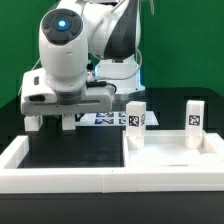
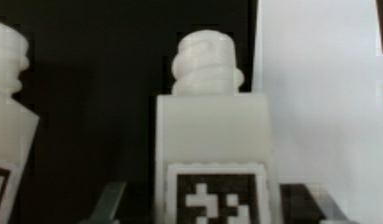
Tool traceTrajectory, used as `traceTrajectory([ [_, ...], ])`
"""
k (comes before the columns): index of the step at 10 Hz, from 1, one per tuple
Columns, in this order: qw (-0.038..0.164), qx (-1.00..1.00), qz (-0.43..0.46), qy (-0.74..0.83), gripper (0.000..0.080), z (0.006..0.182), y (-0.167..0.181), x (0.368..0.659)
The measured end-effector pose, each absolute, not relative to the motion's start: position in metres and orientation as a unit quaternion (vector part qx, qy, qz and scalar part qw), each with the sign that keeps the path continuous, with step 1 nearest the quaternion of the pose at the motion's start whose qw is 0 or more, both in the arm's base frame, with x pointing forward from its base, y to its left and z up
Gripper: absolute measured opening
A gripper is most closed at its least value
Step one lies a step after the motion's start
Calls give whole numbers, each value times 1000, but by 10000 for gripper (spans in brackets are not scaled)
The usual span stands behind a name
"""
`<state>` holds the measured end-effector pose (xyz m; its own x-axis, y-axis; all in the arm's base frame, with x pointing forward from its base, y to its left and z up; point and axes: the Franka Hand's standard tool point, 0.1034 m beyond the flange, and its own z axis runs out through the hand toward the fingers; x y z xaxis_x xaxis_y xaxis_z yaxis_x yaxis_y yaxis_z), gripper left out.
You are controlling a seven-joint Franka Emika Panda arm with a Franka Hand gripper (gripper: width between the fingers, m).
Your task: Assemble square table
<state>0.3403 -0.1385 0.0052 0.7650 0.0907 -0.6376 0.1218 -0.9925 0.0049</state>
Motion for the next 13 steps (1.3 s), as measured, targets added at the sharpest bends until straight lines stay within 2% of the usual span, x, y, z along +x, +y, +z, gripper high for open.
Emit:
traceTrajectory([
  [5,22,939,-338,59,285,6,-138,341],
  [7,-11,946,-310,94,287,25,-128,363],
  [10,-18,957,-260,127,287,57,-109,394],
  [12,-15,959,-254,127,287,51,-113,392],
  [13,-15,966,-221,131,287,50,-114,398],
])
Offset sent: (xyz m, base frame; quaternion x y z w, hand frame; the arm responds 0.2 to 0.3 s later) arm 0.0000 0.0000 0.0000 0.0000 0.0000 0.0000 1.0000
